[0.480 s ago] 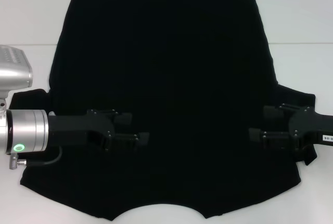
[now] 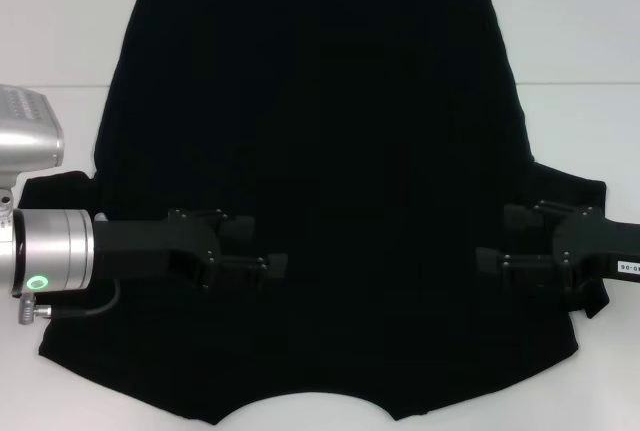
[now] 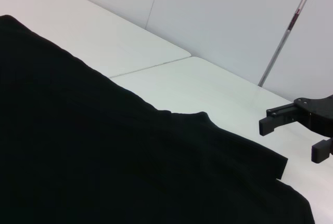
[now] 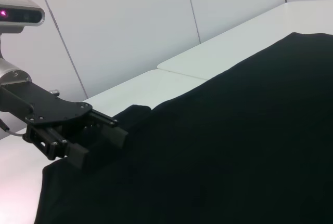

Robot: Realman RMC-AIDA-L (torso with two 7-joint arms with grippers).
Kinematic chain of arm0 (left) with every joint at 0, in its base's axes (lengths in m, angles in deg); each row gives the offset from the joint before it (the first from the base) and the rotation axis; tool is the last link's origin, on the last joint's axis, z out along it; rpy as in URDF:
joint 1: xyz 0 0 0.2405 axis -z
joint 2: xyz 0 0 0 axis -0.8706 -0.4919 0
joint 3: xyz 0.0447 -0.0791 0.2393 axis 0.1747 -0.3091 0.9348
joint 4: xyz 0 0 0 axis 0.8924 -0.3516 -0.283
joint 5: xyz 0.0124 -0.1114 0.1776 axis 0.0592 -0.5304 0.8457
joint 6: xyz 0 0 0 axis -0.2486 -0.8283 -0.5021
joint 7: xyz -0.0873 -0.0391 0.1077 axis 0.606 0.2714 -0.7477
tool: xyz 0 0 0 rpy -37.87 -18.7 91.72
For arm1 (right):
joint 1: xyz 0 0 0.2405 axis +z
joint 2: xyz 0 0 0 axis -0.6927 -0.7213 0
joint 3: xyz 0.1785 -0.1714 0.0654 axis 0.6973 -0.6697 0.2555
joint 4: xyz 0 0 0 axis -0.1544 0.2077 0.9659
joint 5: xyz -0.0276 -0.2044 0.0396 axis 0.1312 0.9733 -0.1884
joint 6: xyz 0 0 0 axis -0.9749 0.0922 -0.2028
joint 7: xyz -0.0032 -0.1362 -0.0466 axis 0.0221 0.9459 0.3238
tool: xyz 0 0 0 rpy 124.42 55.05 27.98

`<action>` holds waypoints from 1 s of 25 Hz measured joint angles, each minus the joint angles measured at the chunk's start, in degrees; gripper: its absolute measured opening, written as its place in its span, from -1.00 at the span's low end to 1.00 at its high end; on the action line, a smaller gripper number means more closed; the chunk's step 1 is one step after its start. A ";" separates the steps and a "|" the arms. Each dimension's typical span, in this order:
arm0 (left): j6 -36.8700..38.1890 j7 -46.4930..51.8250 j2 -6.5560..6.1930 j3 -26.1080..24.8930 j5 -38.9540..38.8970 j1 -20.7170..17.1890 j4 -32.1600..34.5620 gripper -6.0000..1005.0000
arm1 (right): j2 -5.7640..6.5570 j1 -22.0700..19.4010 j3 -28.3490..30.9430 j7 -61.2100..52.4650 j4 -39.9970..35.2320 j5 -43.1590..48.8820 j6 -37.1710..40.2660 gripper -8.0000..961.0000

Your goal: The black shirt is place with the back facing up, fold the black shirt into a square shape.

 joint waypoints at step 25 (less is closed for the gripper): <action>-1.95 38.20 -5.20 -28.29 15.21 -3.12 5.05 0.44 | 9.64 11.67 -2.38 -53.60 0.70 2.14 -18.07 0.97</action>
